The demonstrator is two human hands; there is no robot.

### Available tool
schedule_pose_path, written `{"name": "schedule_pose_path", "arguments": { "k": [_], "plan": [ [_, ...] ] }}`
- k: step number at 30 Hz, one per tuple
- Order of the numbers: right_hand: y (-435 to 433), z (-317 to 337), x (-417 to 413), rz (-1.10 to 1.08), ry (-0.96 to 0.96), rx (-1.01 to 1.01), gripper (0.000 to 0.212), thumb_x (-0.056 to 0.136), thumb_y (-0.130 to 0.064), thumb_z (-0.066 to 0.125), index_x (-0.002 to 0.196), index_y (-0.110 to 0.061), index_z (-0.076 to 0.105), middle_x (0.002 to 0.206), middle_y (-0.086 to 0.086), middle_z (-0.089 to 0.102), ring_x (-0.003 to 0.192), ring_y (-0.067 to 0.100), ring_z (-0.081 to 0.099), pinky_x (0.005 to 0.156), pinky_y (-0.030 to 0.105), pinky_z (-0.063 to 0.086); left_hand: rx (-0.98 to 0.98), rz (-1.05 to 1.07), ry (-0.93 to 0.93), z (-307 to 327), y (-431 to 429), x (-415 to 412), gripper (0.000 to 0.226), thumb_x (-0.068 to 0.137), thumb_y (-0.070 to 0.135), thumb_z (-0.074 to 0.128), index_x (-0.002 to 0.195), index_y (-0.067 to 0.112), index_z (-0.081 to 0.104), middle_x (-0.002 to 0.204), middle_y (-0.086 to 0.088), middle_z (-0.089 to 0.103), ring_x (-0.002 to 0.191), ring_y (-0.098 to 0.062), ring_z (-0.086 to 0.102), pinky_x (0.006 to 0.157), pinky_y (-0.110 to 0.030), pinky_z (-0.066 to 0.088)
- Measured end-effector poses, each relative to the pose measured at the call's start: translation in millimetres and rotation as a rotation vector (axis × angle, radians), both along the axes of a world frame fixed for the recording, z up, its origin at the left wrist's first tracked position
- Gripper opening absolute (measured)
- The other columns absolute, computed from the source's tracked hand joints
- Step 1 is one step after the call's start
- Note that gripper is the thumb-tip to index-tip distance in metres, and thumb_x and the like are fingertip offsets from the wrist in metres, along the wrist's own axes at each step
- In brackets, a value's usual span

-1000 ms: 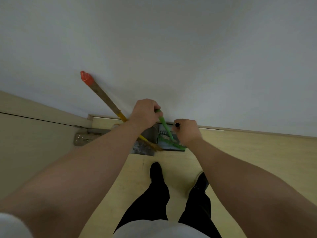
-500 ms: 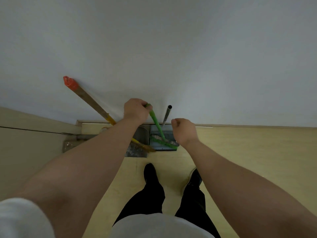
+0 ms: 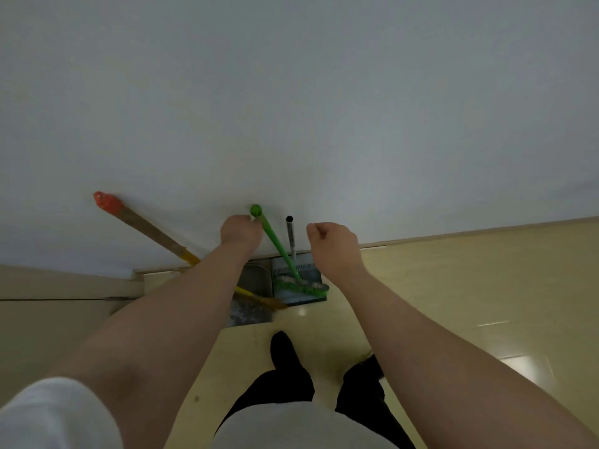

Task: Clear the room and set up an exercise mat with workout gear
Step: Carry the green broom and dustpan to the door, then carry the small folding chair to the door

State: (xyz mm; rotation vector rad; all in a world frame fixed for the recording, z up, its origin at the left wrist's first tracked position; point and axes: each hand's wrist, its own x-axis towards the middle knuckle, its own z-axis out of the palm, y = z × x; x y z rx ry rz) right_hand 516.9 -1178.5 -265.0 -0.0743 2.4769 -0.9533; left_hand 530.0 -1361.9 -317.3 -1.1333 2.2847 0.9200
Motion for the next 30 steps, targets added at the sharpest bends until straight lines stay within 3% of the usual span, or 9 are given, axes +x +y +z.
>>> {"name": "schedule_pose_path", "arguments": {
  "k": [2,5,7,13,17,19,22,25,30],
  "plan": [
    [9.9,14.2,-1.9,-0.028,0.009,-0.027,0.042,0.106,-0.034,0.044,0.102,-0.003,0.073,0.096,0.009,0.073,0.091,0.023,0.066,0.081,0.030,0.049,0.002,0.005,0.032,20.0,10.8,6.9,0.043,0.107,0.032,0.037,0.116,-0.001,0.064,0.136,-0.018,0.057,0.124,-0.032,0.053,0.095,-0.029,0.040],
    [30.5,43.7,-5.5,-0.099,0.031,-0.098,0.036,0.105,-0.032,0.048,0.106,-0.007,0.075,0.099,0.003,0.074,0.087,0.013,0.062,0.081,0.025,0.048,0.000,-0.107,0.122,55.4,30.1,12.8,0.033,0.105,0.027,0.044,0.093,0.008,0.068,0.120,-0.012,0.066,0.125,-0.031,0.055,0.099,-0.030,0.041],
    [49.7,71.4,-11.7,-0.176,0.075,-0.143,0.035,0.104,-0.033,0.052,0.123,-0.010,0.070,0.117,0.000,0.072,0.104,0.012,0.064,0.094,0.022,0.047,0.030,-0.188,0.266,91.4,50.3,13.1,0.033,0.103,0.029,0.051,0.123,0.009,0.068,0.129,-0.008,0.065,0.124,-0.023,0.057,0.102,-0.019,0.035],
    [120.4,178.5,-38.6,-0.301,0.307,-0.294,0.036,0.100,-0.034,0.059,0.131,-0.016,0.067,0.125,-0.006,0.070,0.112,0.000,0.061,0.103,0.018,0.045,-0.097,-0.465,0.652,220.1,109.4,0.3,0.030,0.098,0.027,0.061,0.125,0.019,0.070,0.116,0.006,0.072,0.091,0.003,0.058,0.074,0.012,0.029],
    [166.6,240.6,-48.8,-0.315,0.443,-0.342,0.036,0.098,-0.033,0.063,0.132,-0.020,0.066,0.127,-0.012,0.068,0.104,-0.015,0.056,0.094,0.000,0.038,-0.189,-0.610,0.802,284.2,142.7,-18.3,0.028,0.099,0.026,0.059,0.124,0.024,0.071,0.117,0.011,0.071,0.099,0.004,0.059,0.085,0.002,0.033],
    [215.5,274.1,-47.7,-0.369,0.542,-0.367,0.038,0.098,-0.033,0.063,0.134,-0.022,0.064,0.130,-0.013,0.067,0.110,-0.012,0.057,0.099,0.005,0.040,-0.240,-0.695,0.908,321.8,189.8,-32.6,0.029,0.099,0.026,0.057,0.125,0.026,0.070,0.119,0.011,0.071,0.102,0.001,0.060,0.090,-0.010,0.039],
    [240.6,293.1,-49.5,-0.343,0.654,-0.294,0.040,0.100,-0.034,0.060,0.139,-0.024,0.060,0.135,-0.012,0.064,0.122,-0.001,0.058,0.110,0.022,0.042,-0.308,-0.764,1.005,349.1,215.5,-44.3,0.032,0.099,0.026,0.056,0.129,0.024,0.068,0.123,0.009,0.069,0.112,-0.008,0.062,0.095,-0.017,0.040],
    [290.8,311.0,-46.2,-0.274,0.824,-0.048,0.046,0.103,-0.035,0.053,0.148,-0.025,0.049,0.149,-0.011,0.051,0.137,0.001,0.043,0.112,0.013,0.028,-0.391,-0.869,1.090,369.8,261.8,-56.8,0.035,0.101,0.026,0.053,0.135,0.022,0.062,0.130,0.007,0.066,0.119,-0.012,0.058,0.096,-0.020,0.037],
    [388.4,328.3,-48.2,-0.157,1.014,0.323,0.056,0.107,-0.031,0.044,0.158,-0.013,0.028,0.165,-0.001,0.024,0.153,0.010,0.014,0.122,0.025,0.011,-0.472,-1.017,1.176,391.8,350.4,-78.7,0.048,0.101,0.033,0.045,0.147,0.020,0.048,0.148,0.006,0.052,0.137,-0.012,0.045,0.108,-0.021,0.028]
  ]
}}
